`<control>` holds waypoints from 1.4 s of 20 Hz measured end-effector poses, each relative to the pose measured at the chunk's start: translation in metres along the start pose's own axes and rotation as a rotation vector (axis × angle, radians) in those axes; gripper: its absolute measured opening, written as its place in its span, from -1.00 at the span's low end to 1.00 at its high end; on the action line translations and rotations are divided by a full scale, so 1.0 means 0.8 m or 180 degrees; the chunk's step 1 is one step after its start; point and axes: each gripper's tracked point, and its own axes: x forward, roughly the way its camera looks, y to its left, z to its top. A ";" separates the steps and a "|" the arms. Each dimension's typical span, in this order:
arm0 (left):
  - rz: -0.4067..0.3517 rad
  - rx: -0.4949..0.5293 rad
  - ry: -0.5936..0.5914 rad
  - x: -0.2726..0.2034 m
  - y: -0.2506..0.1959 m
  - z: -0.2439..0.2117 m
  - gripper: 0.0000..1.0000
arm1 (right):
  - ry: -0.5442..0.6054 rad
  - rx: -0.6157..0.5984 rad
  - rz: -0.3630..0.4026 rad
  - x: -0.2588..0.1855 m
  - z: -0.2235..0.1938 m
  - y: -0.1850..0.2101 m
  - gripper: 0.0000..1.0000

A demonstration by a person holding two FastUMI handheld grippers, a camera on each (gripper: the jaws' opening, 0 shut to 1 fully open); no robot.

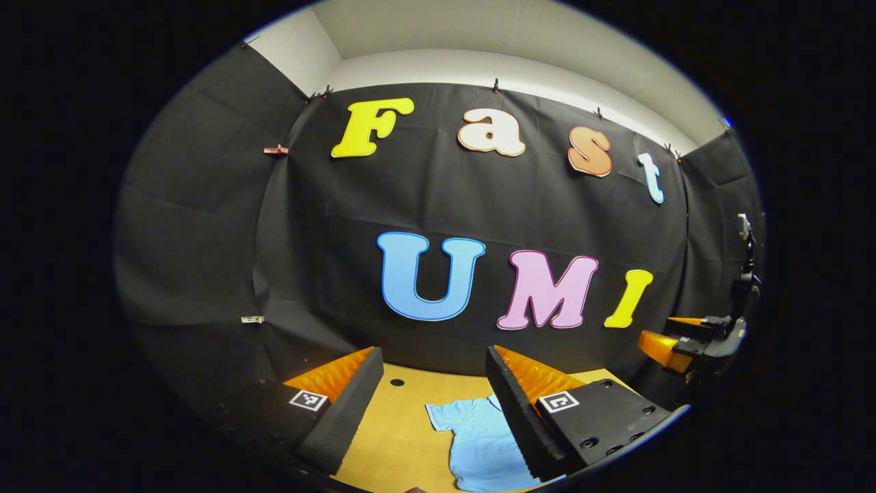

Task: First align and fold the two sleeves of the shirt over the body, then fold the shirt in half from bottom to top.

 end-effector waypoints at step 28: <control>-0.0014 0.0336 -0.0179 -0.051 -0.064 0.029 0.92 | -0.0091 0.0027 0.0260 -0.013 -0.002 0.009 0.94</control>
